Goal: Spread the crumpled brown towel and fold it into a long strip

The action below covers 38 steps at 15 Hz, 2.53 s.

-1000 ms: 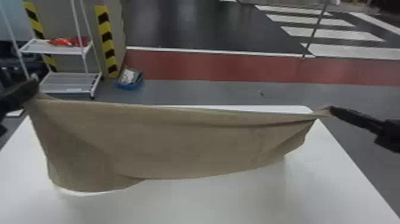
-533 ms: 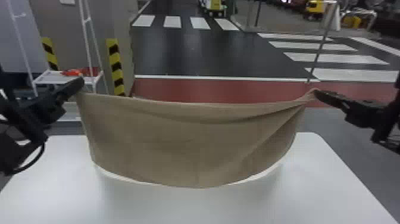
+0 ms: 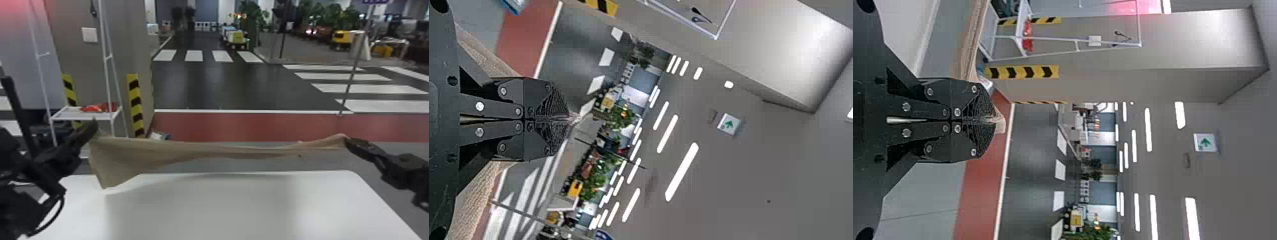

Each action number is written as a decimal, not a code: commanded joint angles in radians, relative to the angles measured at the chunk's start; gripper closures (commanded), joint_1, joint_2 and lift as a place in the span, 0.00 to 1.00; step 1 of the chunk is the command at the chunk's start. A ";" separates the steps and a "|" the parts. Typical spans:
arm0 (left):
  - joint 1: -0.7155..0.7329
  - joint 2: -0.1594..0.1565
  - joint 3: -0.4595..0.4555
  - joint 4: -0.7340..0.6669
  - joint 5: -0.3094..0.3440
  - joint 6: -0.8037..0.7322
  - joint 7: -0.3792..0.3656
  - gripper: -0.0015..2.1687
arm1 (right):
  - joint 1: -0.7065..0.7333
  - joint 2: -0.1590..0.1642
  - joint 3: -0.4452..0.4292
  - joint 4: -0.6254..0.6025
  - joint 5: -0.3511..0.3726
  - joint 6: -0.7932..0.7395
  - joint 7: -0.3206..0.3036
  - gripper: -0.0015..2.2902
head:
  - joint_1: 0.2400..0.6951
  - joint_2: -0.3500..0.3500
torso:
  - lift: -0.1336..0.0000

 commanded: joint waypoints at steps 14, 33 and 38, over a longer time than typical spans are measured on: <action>0.832 -0.108 0.183 -0.695 -0.179 0.187 0.237 0.66 | 0.549 0.019 -0.349 -0.322 -0.158 0.241 0.296 0.65 | 1.00 0.22 | 0.07; 0.464 -0.125 0.051 -0.372 -0.339 0.307 0.317 0.66 | 0.074 -0.007 -0.028 0.181 0.083 0.152 0.031 0.64 | 1.00 0.30 | 0.07; 0.427 -0.130 0.026 -0.304 -0.347 0.304 0.317 0.52 | 0.067 -0.006 0.036 0.254 0.111 0.008 -0.040 0.54 | 1.00 0.33 | 0.07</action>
